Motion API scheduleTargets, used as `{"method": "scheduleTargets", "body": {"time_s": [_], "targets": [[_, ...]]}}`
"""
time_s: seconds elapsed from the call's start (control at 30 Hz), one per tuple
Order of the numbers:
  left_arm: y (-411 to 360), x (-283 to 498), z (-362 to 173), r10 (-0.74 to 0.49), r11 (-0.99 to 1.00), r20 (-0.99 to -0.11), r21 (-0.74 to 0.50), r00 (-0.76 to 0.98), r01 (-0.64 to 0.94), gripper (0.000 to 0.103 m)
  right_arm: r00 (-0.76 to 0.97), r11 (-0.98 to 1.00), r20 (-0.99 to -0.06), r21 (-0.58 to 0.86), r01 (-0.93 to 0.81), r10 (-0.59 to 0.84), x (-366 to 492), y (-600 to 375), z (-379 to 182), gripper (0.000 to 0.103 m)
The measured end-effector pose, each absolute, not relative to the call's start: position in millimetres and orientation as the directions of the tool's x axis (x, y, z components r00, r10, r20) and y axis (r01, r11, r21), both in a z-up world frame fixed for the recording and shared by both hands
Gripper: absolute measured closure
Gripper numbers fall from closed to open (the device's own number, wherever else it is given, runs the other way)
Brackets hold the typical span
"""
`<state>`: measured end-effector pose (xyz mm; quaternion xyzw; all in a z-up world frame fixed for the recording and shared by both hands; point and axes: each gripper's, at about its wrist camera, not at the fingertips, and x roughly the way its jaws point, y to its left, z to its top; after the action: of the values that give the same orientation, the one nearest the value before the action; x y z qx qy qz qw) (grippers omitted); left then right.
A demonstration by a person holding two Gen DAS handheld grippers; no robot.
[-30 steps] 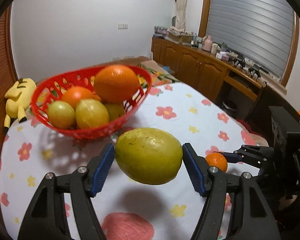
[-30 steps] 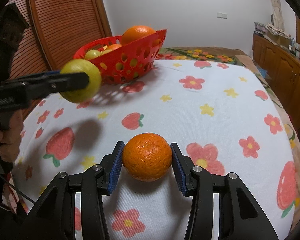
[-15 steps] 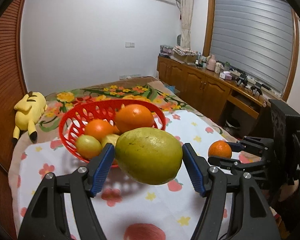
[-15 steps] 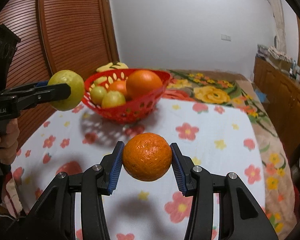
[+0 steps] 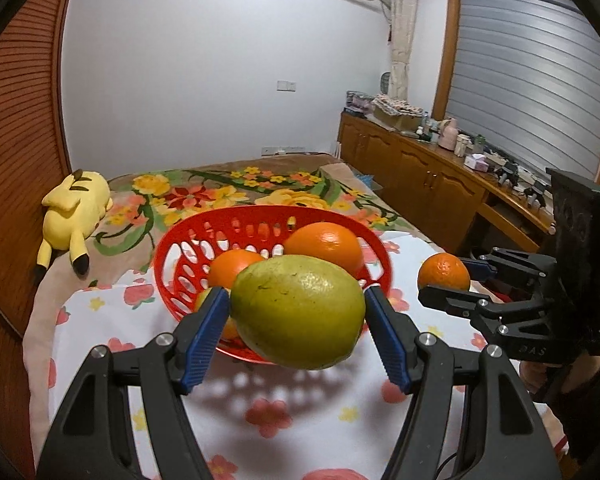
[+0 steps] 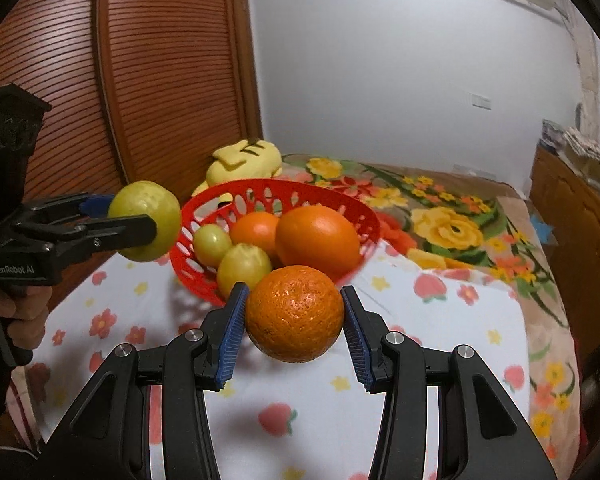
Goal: Organize fruits
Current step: 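Carry the pomelo and tangerine over the red basket with both tools, then open the right tool to drop the tangerine while the left tool releases the pomelo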
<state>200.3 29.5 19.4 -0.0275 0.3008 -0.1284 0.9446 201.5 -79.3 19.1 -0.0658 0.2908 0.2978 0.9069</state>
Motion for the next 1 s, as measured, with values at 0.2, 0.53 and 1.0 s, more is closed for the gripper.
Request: {"method": "scheduleTargets", "body": {"time_s": [0.2, 0.53, 1.0], "targets": [[41.4, 225.7, 12.1, -0.234, 0.972, -0.579, -0.126, 0.781, 0.198, 0.034, 0.610, 0.780, -0.590, 0.055, -0.624, 0.530, 224.8, -55.9, 10.5, 0.056], [55.6, 261.6, 4.9, -0.203, 0.979, -0.603, -0.112, 0.771, 0.170, 0.034, 0.548, 0.749, -0.629, 0.084, -0.658, 0.552, 249.7, -33.5, -8.6, 0.056], [65.4, 298.6, -8.8, -0.181, 0.983, -0.633, -0.106, 0.753, 0.147, 0.034, 0.538, 0.744, -0.612, 0.128, -0.656, 0.580, 257.8, -37.9, -9.1, 0.050]]}}
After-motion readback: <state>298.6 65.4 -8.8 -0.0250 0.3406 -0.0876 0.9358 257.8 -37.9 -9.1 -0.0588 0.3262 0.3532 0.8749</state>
